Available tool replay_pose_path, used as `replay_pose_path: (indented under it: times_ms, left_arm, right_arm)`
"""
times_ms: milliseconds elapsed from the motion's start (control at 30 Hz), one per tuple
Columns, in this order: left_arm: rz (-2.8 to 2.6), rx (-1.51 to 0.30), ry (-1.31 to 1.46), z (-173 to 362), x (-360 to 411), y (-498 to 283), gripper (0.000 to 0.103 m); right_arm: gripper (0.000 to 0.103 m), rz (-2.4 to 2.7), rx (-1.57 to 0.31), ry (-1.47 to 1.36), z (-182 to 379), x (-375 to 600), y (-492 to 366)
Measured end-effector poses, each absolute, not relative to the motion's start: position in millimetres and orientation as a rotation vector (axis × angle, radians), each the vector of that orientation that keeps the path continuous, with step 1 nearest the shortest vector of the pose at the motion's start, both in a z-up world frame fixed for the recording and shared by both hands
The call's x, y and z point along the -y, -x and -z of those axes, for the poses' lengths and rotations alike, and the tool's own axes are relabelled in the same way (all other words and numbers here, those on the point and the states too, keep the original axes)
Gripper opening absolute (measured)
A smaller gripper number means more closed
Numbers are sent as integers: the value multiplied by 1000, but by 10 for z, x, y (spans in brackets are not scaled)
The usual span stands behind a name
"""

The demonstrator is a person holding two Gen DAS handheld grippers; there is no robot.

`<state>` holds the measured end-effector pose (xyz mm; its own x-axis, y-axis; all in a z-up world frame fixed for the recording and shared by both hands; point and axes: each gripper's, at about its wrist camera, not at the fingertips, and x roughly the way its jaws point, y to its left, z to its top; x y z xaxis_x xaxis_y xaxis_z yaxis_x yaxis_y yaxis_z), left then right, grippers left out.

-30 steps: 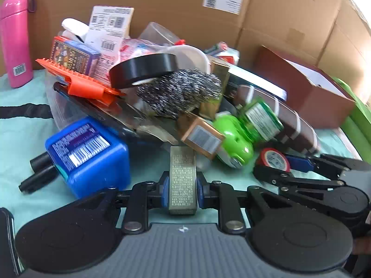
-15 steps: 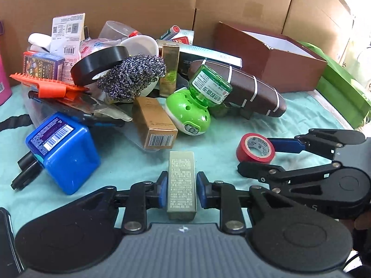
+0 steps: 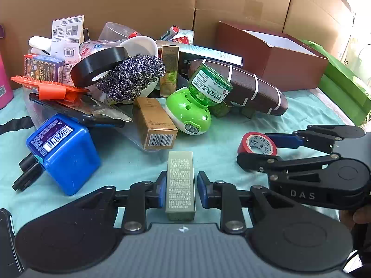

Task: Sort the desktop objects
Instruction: 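Carry the olive-green box and red tape roll with both tools into the shoebox, then open the left tool releasing the box while the right tool releases the tape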

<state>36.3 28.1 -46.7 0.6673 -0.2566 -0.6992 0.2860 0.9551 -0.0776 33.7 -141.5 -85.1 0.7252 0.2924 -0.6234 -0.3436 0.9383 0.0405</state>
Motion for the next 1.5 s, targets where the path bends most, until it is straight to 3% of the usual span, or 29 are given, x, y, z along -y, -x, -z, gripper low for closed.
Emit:
replay_pose_path:
  times_ms: [233, 433, 633, 800, 967, 1200, 1500]
  left_arm:
    - [336, -767, -38, 347, -238, -323, 23]
    - [452, -656, -29, -130, -38, -347, 23]
    - [547, -564, 63, -675, 334, -790, 23]
    - [553, -532, 113, -949, 759, -1303, 23]
    - [553, -580, 136, -990, 1231, -1875, 23]
    - [536, -731, 70, -625, 1779, -2639, 23]
    - [498, -834, 40, -259, 1908, -3142, 23]
  right_arm:
    - [45, -366, -658, 50, 794, 1488, -281]
    - [45, -331, -531, 44, 403, 1754, -213]
    - [45, -176, -331, 110, -172, 2179, -351]
    - [45, -57, -293, 115, -431, 2549, -732]
    - [46, 44, -371, 102, -467, 2861, -1356]
    - [46, 22, -663, 104, -113, 3067, -2359]
    - [46, -6, -866, 150, 159, 3115, -2919]
